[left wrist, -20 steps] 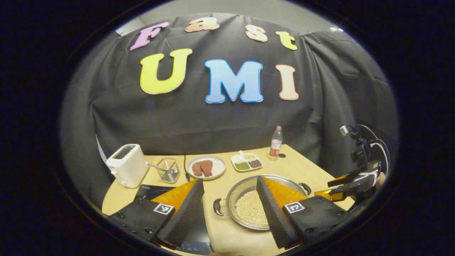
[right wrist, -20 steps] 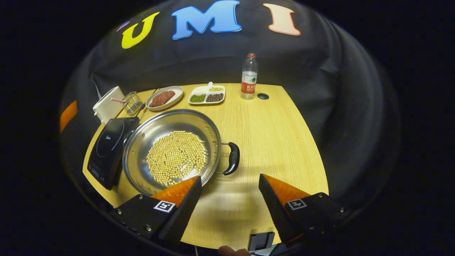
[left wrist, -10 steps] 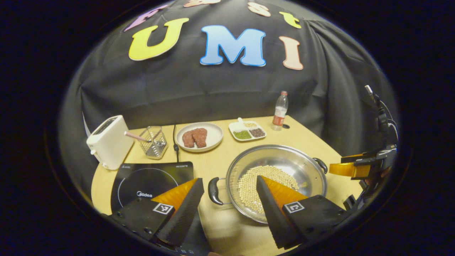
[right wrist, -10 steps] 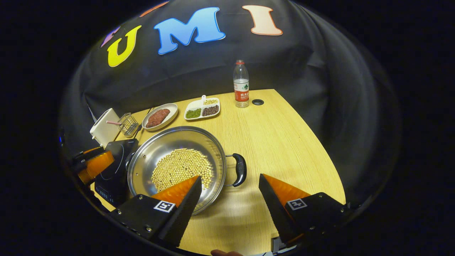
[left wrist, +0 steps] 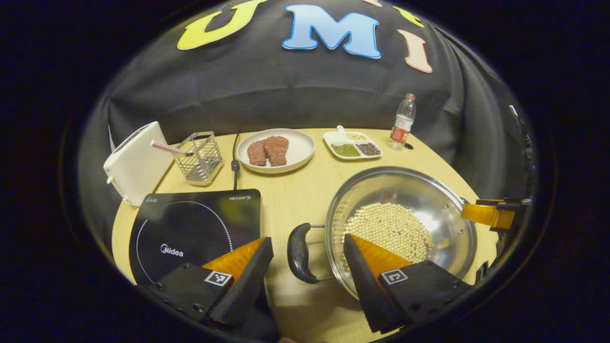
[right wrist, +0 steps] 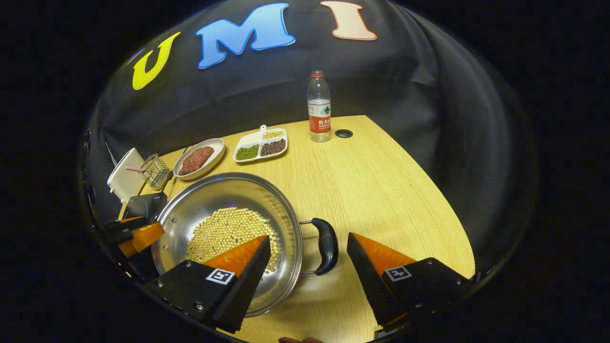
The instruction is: First push the handle of the pot to place it horizontally, then grasp the pot with both hands and set it on the induction cooktop.
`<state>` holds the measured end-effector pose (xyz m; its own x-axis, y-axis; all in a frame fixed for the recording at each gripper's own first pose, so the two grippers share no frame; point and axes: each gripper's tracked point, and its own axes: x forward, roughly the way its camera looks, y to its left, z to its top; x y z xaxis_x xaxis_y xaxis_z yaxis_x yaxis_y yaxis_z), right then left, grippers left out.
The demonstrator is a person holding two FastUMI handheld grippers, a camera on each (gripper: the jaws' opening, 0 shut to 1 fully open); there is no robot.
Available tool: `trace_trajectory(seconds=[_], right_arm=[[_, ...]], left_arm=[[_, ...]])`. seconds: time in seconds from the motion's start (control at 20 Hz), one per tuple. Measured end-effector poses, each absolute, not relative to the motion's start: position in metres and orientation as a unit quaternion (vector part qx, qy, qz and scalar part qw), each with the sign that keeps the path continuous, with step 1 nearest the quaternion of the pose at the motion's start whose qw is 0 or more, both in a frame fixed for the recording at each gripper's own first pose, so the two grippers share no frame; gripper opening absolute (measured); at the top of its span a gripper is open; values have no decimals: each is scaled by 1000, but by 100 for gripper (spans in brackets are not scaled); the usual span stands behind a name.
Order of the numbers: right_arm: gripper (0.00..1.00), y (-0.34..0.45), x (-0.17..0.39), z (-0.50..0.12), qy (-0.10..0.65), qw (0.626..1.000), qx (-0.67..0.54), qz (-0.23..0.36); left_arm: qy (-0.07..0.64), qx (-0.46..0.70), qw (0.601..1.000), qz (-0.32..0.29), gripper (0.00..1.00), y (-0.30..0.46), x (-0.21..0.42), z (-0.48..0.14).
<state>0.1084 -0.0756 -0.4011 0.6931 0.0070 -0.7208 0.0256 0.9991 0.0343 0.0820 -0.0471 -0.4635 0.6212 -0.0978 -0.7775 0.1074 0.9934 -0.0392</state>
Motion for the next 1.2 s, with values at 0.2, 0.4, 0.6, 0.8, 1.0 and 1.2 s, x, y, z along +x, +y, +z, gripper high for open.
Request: trace_trajectory(seconds=[0.2,0.4,0.6,0.8,1.0,1.2], right_arm=[[99,-74,117,-421,395,918,26,-17],[99,-79,123,-435,401,915,25,-31],[92,-81,125,-455,417,908,17,-28],[74,-76,126,-456,427,903,29,-19],[65,-74,123,-455,443,895,52,-11],[59,-72,121,-450,446,894,44,-2]], left_arm=[[432,9,900,-50,97,-48,82,-478],[435,22,898,-57,86,-53,85,-487],[436,25,898,-58,82,-59,88,-491],[438,26,897,-57,74,-59,89,-493],[451,29,890,-52,70,-59,88,-493],[457,17,888,-50,61,-57,87,-492]])
